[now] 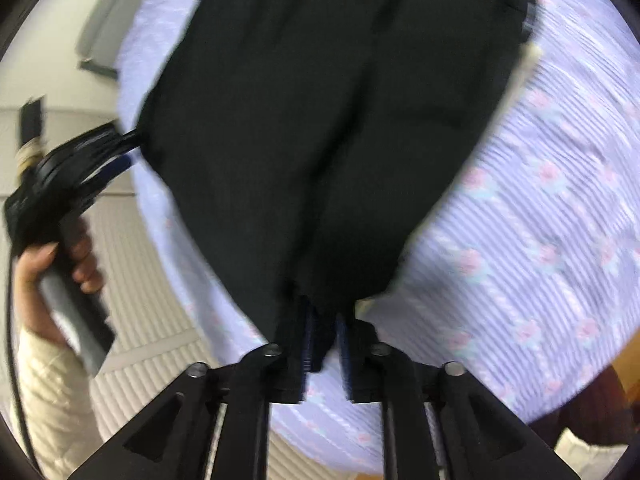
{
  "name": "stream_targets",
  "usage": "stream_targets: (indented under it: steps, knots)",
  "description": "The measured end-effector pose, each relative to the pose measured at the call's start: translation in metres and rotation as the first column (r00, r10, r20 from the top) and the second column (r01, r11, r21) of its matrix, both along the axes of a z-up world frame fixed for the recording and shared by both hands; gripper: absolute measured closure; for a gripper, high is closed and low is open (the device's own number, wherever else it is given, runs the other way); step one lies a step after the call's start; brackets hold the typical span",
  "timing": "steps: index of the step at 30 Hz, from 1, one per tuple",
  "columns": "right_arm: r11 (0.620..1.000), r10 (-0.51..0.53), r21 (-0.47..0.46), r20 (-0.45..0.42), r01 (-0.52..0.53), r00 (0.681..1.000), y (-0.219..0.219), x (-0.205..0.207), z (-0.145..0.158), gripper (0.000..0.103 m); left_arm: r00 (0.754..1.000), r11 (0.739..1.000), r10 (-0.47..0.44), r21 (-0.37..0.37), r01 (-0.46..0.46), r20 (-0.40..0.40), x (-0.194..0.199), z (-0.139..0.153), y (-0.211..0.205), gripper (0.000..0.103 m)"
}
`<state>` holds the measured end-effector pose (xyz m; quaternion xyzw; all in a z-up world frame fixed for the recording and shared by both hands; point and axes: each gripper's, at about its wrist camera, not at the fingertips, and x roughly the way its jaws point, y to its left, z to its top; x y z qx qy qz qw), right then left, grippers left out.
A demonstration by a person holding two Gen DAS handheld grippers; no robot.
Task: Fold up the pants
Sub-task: 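Lower the pants onto the black stack and open both grippers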
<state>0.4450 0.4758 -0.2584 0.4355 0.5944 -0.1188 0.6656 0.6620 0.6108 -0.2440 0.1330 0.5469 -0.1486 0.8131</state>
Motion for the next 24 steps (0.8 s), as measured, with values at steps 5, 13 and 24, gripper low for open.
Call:
stream_targets:
  steps: [5,13,24]
  knots:
    - [0.996,0.032,-0.086,-0.051,-0.036,0.998,-0.01,-0.018,0.01,0.07,0.994,0.996,0.056,0.069,-0.062,0.096,-0.021,0.013,0.015,0.053]
    - [0.954,0.191,-0.26,0.132,-0.151,0.973,-0.063,-0.049,0.081,0.031,0.968,0.999,0.046,-0.006,-0.046,0.246,-0.105,0.087,0.024,0.031]
    - [0.816,0.426,-0.532,0.293,-0.224,0.856,-0.156,-0.103,0.191,0.012,0.914,0.995,0.075,-0.085,-0.044,0.399,-0.246,0.185,-0.056,0.006]
